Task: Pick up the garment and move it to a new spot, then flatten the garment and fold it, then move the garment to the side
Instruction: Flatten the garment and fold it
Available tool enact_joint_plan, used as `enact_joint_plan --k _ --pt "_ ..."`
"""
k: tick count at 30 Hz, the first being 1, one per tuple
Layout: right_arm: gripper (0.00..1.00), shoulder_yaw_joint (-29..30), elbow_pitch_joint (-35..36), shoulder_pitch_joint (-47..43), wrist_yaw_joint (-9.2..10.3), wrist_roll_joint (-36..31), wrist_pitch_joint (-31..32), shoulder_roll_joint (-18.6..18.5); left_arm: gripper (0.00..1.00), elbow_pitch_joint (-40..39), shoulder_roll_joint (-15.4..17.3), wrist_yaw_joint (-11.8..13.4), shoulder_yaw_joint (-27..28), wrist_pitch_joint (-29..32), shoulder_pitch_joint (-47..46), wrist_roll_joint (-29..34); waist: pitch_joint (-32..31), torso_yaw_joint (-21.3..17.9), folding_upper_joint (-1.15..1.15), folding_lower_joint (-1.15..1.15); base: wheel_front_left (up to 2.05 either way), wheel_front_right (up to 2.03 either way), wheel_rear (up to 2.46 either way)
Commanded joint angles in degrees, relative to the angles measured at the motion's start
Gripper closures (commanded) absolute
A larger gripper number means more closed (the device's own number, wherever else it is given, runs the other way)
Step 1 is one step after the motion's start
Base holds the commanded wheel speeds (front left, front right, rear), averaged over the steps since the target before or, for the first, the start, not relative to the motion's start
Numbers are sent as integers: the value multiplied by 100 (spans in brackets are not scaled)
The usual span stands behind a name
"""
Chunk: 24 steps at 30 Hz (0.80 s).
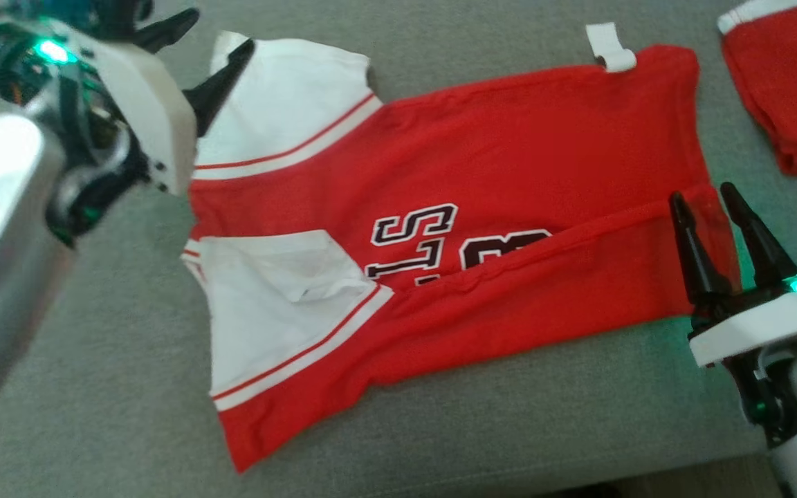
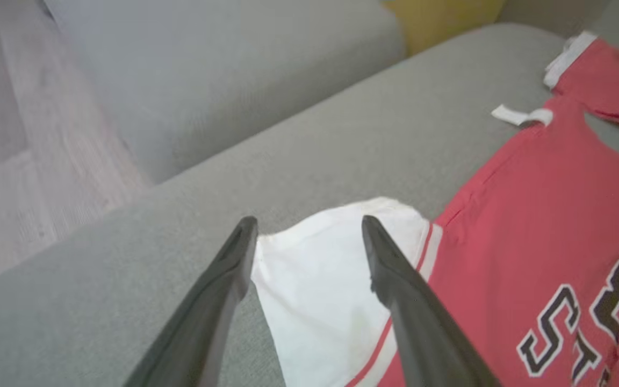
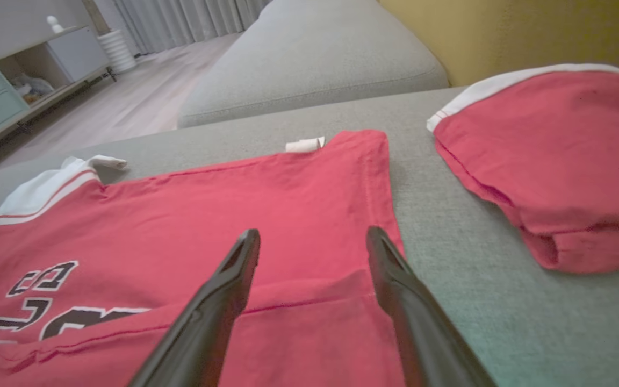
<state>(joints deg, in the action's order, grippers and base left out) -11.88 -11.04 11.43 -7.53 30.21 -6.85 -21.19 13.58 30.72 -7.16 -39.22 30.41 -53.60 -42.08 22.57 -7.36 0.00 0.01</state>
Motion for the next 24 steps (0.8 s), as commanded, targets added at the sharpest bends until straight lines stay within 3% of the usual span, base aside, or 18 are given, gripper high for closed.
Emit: enact_joint_plan --k 1,4,12,18,19,20,24 --pt "0 -51 192 39 4 -81 45 -58 0 175 324 -30 105 287 -475 -243 249 -237 0 -1 0 0 0" --pt "0 -84 254 121 4 -141 97 39 0 687 494 -31 -167 562 -903 -533 413 -393 0 -1 0 0 0" --pt "0 -105 278 243 4 -197 116 156 0 1633 716 -32 -648 584 -1450 -897 702 -671 0 -1 0 0 0" --pt "0 -69 274 338 4 -210 92 197 0 1669 710 -32 -1132 879 -1561 -1307 854 -731 0 -1 0 0 0" --pt "0 -63 269 351 4 -216 88 205 36 1619 753 -32 -1227 957 -1565 -1396 866 -733 0 -1 0 0 0" --pt "0 -60 266 366 4 -223 86 213 100 1550 806 -32 -1313 991 -1581 -1468 877 -740 0 -1 0 0 0" --pt "0 -37 267 426 4 -243 79 235 100 1369 972 -32 -1487 822 -1684 -1580 915 -747 0 -1 0 0 0"
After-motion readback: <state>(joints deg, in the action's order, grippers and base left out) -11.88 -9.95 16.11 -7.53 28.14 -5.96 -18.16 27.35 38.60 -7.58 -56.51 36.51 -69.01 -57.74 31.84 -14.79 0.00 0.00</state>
